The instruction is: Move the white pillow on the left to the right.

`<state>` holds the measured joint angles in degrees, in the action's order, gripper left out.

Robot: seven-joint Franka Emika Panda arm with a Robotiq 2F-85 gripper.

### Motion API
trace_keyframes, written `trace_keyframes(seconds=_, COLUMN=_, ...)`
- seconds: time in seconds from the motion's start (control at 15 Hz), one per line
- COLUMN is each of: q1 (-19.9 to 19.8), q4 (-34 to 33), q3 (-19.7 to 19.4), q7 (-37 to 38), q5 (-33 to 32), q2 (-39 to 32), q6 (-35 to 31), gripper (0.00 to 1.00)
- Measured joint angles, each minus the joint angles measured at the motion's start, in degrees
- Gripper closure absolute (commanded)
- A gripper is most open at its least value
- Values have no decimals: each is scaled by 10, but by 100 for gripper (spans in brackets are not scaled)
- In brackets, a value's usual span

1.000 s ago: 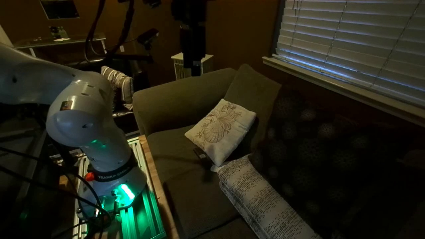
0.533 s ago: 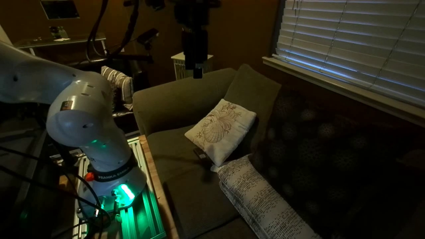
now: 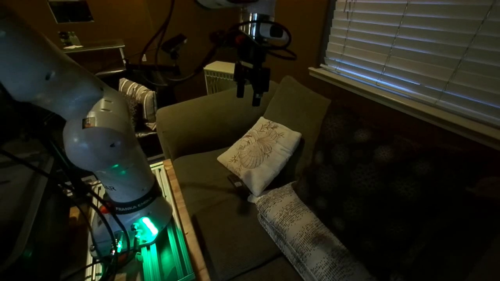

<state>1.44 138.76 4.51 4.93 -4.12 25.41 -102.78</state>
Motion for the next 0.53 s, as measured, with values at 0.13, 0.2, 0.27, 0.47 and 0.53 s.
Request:
trace_keyframes(seconds=0.13, q1=10, q4=-27, q3=20, q7=24, q5=0, q2=-57, q6=-25, gripper=0)
trace_keyframes(seconds=0.2, q1=11, q4=-39, q3=29, q7=41, q5=-5, q2=-83, q6=-46, gripper=0)
trace_keyframes(seconds=0.27, q1=12, q4=-51, q3=38, q7=57, q5=-14, q2=-107, q6=-75, gripper=0)
trace_keyframes(seconds=0.47, q1=12, q4=-83, q3=50, q7=82, q5=-63, q2=-171, q6=-169, gripper=0)
trace_keyframes(seconds=0.53, q1=12, q4=-93, q3=50, q7=85, q5=-74, q2=-191, q6=-194, gripper=0)
